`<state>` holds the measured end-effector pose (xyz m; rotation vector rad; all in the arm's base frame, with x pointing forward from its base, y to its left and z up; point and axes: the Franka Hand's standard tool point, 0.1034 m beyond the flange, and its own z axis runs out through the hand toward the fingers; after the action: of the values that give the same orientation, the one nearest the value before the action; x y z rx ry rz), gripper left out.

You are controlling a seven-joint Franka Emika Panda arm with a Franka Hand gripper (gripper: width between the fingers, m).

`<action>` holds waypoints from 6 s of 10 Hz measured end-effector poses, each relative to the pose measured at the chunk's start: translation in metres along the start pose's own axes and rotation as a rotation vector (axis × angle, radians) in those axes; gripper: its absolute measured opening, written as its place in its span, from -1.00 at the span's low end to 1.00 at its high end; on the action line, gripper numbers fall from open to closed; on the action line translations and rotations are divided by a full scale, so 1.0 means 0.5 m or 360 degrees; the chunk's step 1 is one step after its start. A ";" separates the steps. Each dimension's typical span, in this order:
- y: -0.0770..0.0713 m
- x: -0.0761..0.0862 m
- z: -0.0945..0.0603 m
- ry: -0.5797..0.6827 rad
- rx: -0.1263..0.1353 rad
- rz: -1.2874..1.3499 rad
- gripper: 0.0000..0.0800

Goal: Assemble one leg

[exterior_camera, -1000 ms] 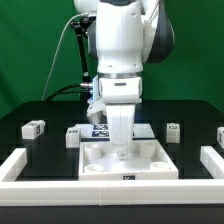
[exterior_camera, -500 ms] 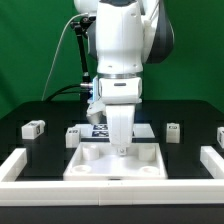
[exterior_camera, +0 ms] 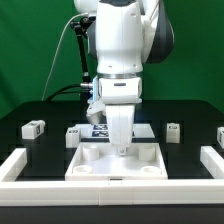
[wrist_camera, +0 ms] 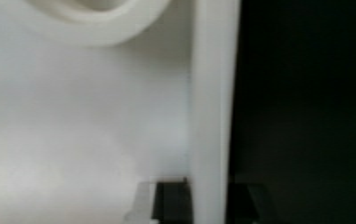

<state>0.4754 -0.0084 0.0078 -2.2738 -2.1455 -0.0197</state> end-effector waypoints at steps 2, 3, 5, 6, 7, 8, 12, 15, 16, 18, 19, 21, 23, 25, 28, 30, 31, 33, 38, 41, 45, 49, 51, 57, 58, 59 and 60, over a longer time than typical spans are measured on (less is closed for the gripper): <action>0.004 0.032 0.000 0.0013 0.0028 -0.0048 -0.86; 0.015 0.066 0.001 0.0035 0.0026 -0.0068 -0.86; 0.023 0.104 0.002 0.0056 0.0039 -0.0093 -0.86; 0.023 0.125 0.003 0.0062 0.0051 -0.0078 -0.86; 0.021 0.144 0.003 0.0062 0.0057 -0.0062 -0.86; 0.018 0.163 0.003 0.0064 0.0058 -0.0053 -0.86; 0.016 0.164 0.004 0.0051 0.0072 -0.0008 -0.86; 0.015 0.163 0.005 0.0051 0.0075 -0.0005 -0.13; 0.015 0.162 0.005 0.0051 0.0076 -0.0004 -0.13; 0.015 0.162 0.005 0.0051 0.0076 -0.0004 0.53; 0.014 0.162 0.005 0.0051 0.0076 -0.0004 0.53; 0.014 0.162 0.006 0.0051 0.0076 -0.0003 0.62; 0.014 0.161 0.006 0.0051 0.0076 -0.0003 0.62; 0.014 0.166 -0.013 0.0043 0.0063 0.0053 0.62; -0.001 0.202 -0.075 0.0029 0.0004 0.0165 0.62; -0.002 0.233 -0.094 0.0035 -0.0021 0.0247 0.62; -0.003 0.226 -0.089 0.0033 -0.0013 0.0240 0.62; -0.003 0.224 -0.088 0.0033 -0.0011 0.0246 0.62; -0.037 0.279 -0.100 0.0046 -0.0009 0.0781 0.62; -0.062 0.359 -0.100 0.0056 0.0028 0.1346 0.62; -0.073 0.403 -0.091 0.0078 0.0083 0.1934 0.62; -0.081 0.414 -0.089 0.0079 0.0148 0.2457 0.62; -0.096 0.440 -0.087 0.0064 0.0185 0.2764 0.62; -0.114 0.442 -0.073 -0.0289 0.0412 0.2609 0.62; -0.113 0.447 -0.070 -0.0351 0.0474 0.2574 0.62; -0.120 0.446 -0.068 -0.0467 0.0594 0.2516 0.62; -0.114 0.447 -0.062 -0.0576 0.0739 0.2458 0.62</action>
Offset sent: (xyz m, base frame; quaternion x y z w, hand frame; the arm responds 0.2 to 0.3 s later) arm 0.0202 0.0528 -0.0025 0.0074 0.0390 -0.0014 0.9992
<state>0.4316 0.2171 0.0435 -2.9363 0.0991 0.7920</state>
